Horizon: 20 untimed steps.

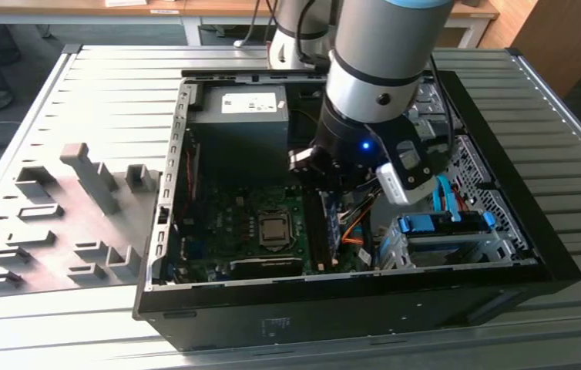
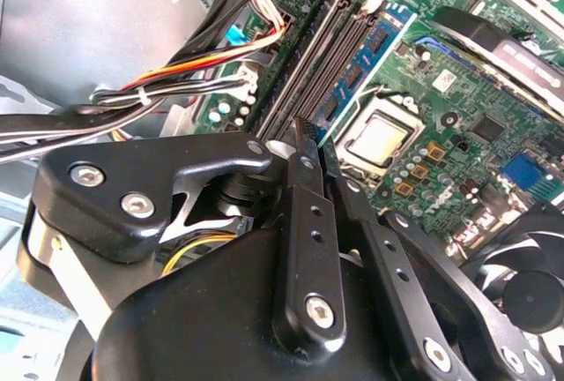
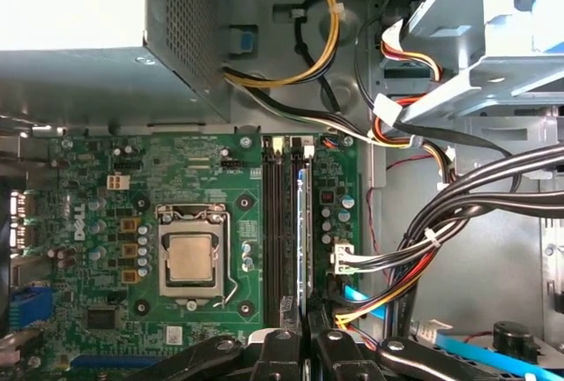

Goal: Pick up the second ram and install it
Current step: 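Insert the second ram into the second slot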

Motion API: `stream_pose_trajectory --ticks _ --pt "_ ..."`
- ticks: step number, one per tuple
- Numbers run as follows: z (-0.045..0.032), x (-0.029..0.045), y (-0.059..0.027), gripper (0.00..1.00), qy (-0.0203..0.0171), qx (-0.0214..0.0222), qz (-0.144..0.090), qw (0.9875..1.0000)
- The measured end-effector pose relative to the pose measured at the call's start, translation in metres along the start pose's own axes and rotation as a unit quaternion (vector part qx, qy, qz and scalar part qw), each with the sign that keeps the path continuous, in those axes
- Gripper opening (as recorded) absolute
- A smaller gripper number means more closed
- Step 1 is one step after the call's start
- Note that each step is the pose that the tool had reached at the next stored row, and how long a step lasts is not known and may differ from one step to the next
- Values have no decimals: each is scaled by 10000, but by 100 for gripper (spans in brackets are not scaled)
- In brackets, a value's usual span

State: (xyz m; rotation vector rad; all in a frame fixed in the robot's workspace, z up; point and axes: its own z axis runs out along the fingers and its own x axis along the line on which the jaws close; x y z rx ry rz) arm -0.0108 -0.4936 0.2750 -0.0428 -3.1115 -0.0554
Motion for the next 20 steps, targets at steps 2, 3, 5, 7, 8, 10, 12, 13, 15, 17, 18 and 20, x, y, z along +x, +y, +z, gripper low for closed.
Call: stream_pose_trajectory --ticks 2,3,5,7,8,10,12,13,15,17,18,20 --pt "3 -8 0 14 0 6 0 10000" --pt "4 -11 0 14 0 10 0 10000" --pt "7 -20 0 14 -1 18 0 10000" --pt "10 -30 1 14 -1 26 0 10000" --pt "11 -34 1 14 -1 29 1 10000" --pt "13 -43 1 14 -1 36 1 10000" --pt "16 -50 1 14 -1 42 1 10000" --pt "17 -53 1 14 -1 45 2 10000" --pt "20 -60 1 14 -1 50 2 10000" --pt "23 -65 1 14 -2 53 2 10000" --pt "24 -68 1 14 -2 56 2 10000" --pt "27 -74 1 14 -2 60 2 10000"
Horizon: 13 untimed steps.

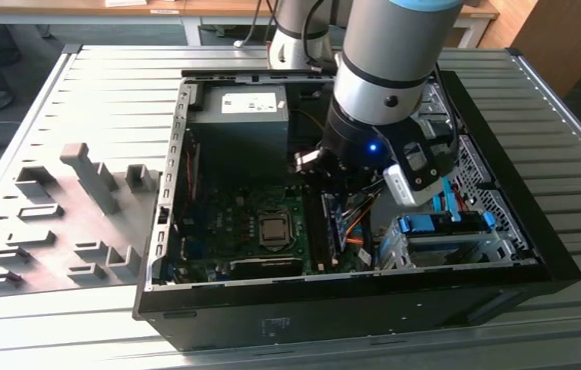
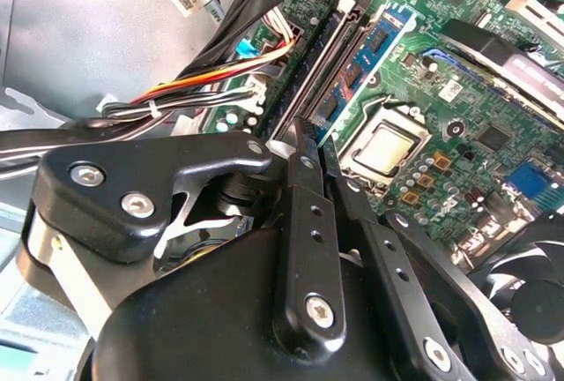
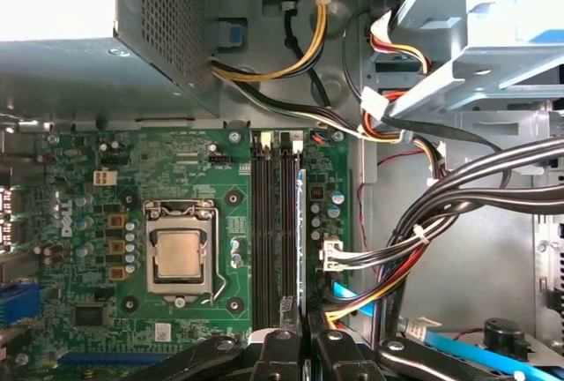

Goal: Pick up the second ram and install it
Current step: 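Insert the second ram into the second slot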

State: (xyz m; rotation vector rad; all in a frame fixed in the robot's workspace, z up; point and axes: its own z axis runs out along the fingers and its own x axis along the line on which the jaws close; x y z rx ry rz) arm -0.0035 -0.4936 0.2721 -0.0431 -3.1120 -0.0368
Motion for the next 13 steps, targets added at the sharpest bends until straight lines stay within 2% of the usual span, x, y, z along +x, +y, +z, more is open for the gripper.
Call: stream_pose_trajectory --ticks 13 --pt "20 -35 0 14 -1 22 1 10000"
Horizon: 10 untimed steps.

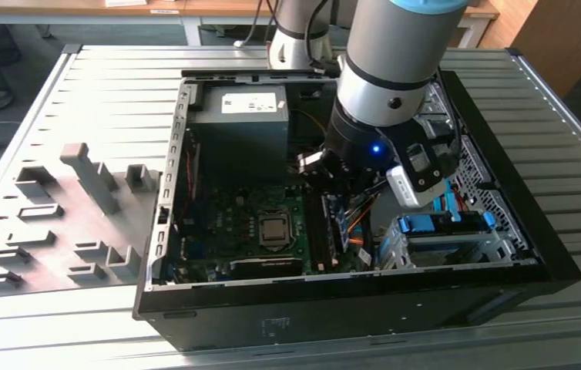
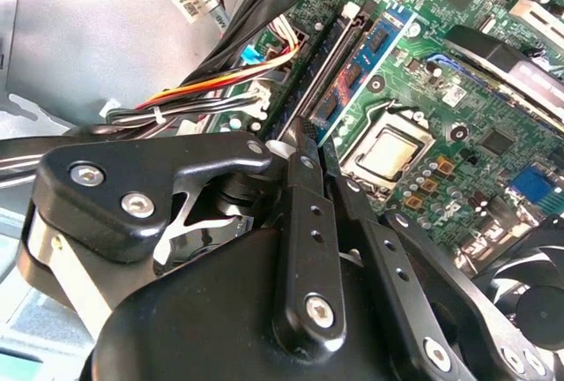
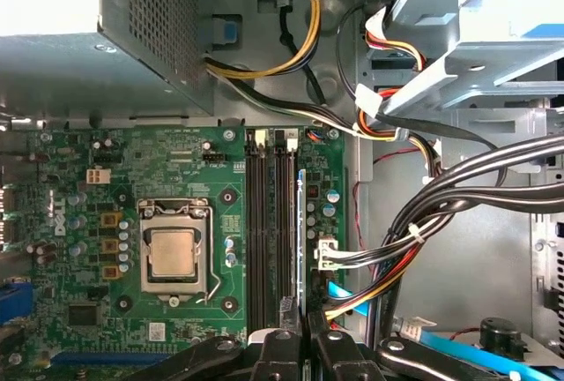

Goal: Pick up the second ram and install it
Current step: 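Insert the second ram into the second slot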

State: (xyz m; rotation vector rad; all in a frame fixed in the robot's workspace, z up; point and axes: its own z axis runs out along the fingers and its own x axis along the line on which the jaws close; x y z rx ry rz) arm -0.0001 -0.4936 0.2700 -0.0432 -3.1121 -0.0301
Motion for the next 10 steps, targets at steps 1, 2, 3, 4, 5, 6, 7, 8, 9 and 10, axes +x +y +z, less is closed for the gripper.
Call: stream_pose_trajectory --ticks 1,2,3,4,5,6,7,8,9,10 --pt "2 -2 0 14 0 1 0 10000" --pt "3 -4 0 14 0 2 0 10000" --pt "5 -6 0 14 0 3 0 10000" --pt "6 -8 0 14 0 5 0 10000" --pt "8 -11 0 14 0 5 0 10000" --pt "10 -13 0 14 0 6 0 10000" --pt "11 -15 0 14 0 8 0 10000" --pt "13 -18 0 14 0 10 0 10000" --pt "14 -20 0 14 0 11 0 10000" --pt "16 -21 0 14 0 13 1 10000"
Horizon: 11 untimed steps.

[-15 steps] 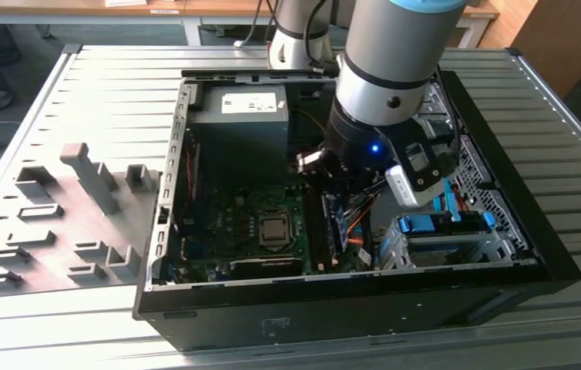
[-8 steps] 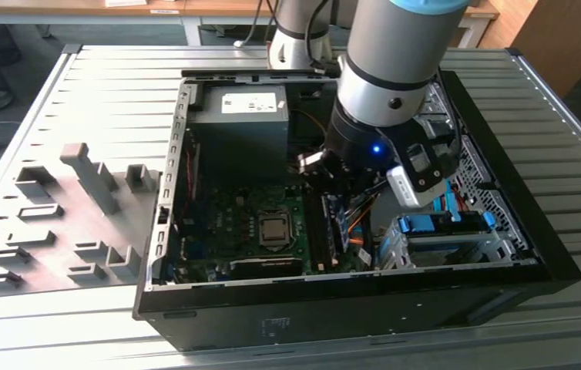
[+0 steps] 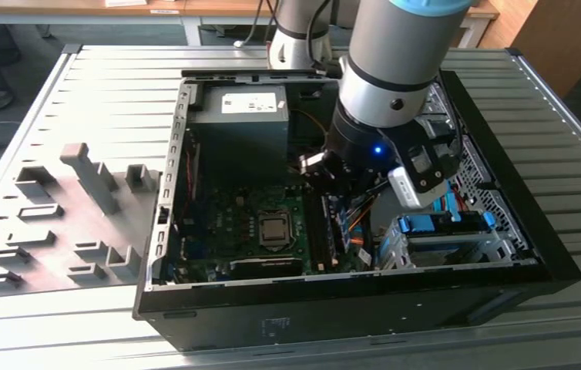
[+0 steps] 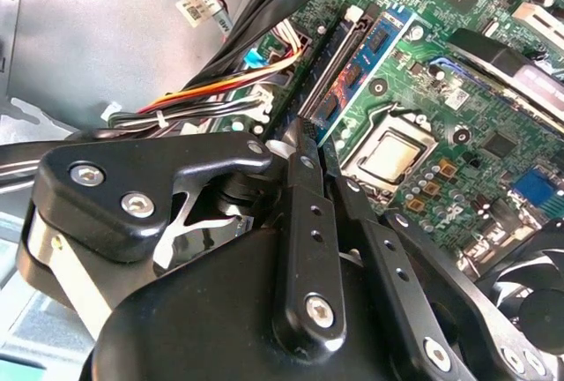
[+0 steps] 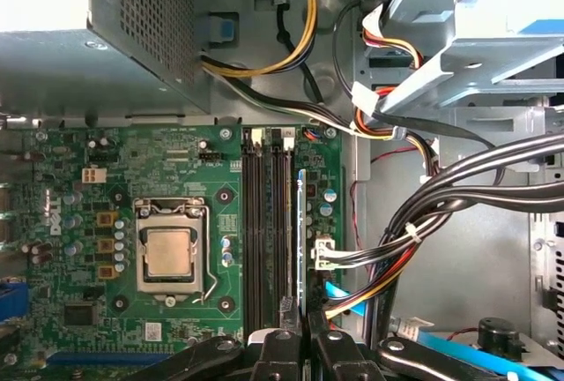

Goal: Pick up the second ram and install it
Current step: 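Insert the second ram into the second slot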

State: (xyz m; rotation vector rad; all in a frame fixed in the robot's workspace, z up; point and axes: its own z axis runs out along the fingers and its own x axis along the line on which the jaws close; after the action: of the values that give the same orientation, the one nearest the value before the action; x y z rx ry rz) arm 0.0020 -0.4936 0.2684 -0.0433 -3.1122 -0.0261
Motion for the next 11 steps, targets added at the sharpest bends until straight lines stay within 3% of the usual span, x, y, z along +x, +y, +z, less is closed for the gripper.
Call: stream_pose_trajectory --ticks 11 --pt "15 -19 0 14 0 13 0 10000"
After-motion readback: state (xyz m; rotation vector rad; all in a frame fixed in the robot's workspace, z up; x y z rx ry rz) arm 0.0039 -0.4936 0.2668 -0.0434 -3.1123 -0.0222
